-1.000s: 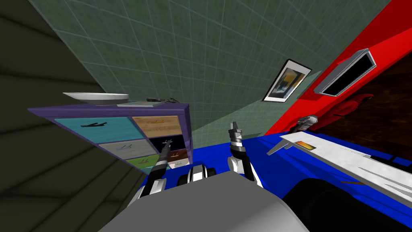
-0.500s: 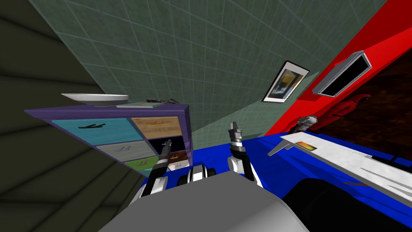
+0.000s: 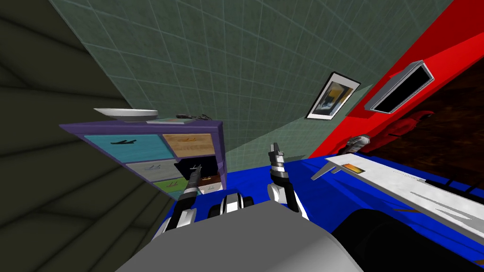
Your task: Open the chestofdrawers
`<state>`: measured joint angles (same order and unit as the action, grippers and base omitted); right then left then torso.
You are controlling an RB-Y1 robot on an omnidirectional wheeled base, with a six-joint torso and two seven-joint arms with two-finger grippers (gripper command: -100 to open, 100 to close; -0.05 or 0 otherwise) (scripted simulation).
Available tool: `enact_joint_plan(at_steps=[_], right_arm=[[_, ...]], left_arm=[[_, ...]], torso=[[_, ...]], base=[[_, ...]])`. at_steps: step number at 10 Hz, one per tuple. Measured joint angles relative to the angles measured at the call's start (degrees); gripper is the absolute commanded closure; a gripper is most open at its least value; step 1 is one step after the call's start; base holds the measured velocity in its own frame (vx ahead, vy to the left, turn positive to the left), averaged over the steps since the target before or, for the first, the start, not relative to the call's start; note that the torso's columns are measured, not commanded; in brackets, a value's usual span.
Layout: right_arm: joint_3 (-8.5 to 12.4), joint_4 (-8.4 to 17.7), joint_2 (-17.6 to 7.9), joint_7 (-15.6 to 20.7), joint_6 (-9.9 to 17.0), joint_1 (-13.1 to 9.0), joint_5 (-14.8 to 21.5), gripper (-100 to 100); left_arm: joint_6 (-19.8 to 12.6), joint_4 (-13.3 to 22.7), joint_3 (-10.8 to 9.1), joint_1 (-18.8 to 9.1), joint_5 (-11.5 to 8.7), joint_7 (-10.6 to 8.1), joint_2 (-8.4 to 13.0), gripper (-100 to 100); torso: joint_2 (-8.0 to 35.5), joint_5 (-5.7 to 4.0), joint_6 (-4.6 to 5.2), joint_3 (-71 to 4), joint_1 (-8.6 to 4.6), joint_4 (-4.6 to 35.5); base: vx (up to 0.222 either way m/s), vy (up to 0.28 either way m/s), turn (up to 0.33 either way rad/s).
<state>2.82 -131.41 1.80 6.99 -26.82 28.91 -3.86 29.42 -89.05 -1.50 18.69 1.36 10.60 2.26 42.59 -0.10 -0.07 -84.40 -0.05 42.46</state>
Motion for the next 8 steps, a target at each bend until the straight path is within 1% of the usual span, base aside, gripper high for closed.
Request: enact_joint_plan(at_steps=[2, 5, 6, 8], right_arm=[[0.00, 0.00, 0.00, 0.00, 0.00, 0.01, 0.00, 0], [0.00, 0.00, 0.00, 0.00, 0.00, 0.00, 0.00, 0], [0.00, 0.00, 0.00, 0.00, 0.00, 0.00, 0.00, 0], [0.01, 0.00, 0.00, 0.00, 0.00, 0.02, 0.00, 0]], left_arm=[[-0.46, -0.30, 0.29, 0.57, 0.02, -0.12, 0.07, 100], [-0.48, -1.86, 0.75, 1.85, 0.00, -0.35, 0.36, 100], [-0.61, -2.34, 0.90, 2.39, 0.03, -0.34, 0.35, -100], [-3.19, -5.83, 1.05, 3.61, -0.14, -0.46, 0.51, -100]], torso=[[-0.37, -0.05, -0.02, -0.22, 0.04, -0.01], [0.04, 0.01, -0.01, 0.03, -0.05, -0.02], [-0.07, -0.04, 0.05, -0.05, -0.07, 0.03], [-0.77, 0.04, 0.10, -0.46, 0.03, -0.20]], base=[[-0.109, 0.000, 0.001], [-0.212, -0.021, 0.023], [-0.092, -0.005, -0.014], [0.013, -0.002, -0.011]])
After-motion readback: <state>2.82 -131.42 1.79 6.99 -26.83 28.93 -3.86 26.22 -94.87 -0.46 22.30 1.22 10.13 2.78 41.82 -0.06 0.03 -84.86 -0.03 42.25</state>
